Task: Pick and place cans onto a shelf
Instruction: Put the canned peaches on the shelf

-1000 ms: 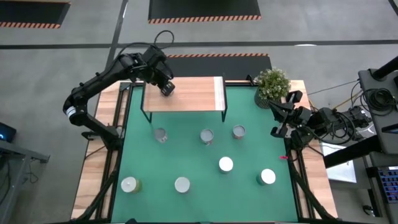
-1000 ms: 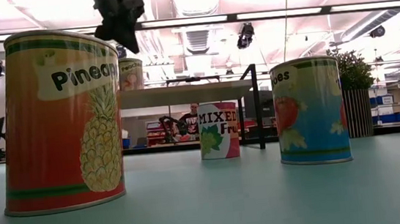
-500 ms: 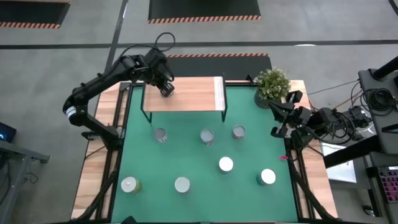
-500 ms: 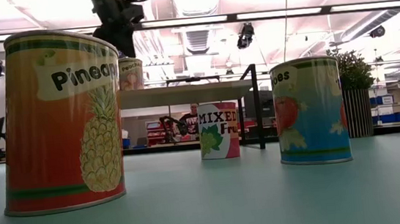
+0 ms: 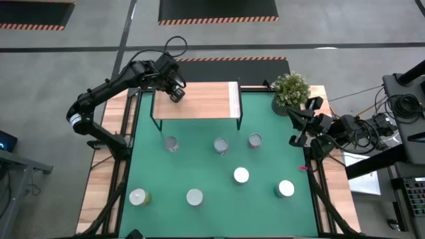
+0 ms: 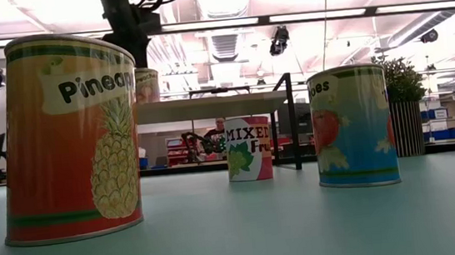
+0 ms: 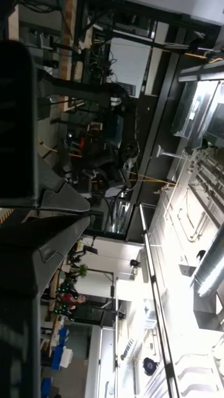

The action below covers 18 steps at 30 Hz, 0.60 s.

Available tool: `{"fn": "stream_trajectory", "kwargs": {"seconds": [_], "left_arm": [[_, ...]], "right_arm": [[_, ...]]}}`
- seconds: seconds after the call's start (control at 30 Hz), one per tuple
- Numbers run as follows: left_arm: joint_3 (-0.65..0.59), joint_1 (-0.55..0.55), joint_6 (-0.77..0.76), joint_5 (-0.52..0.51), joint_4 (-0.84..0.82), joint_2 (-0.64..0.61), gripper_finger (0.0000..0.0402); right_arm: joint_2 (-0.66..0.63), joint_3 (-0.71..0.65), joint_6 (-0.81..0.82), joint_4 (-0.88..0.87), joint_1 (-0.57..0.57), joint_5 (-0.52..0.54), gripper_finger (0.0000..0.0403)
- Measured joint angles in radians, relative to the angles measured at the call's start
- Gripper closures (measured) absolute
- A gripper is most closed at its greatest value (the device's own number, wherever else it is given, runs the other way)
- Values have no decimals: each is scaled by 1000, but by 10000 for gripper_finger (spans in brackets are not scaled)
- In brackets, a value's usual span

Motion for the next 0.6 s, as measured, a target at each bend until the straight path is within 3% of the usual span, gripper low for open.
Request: {"fn": "stream_trajectory", "kwargs": {"seconds": [0.27, 0.6], "left_arm": [[-2, 5, 9, -71, -12, 1, 402], [-13, 28, 45, -81, -6, 1, 402]], "right_arm": [[0, 0, 0, 0, 0, 0, 390], [0, 0, 0, -1, 0, 0, 390]]}}
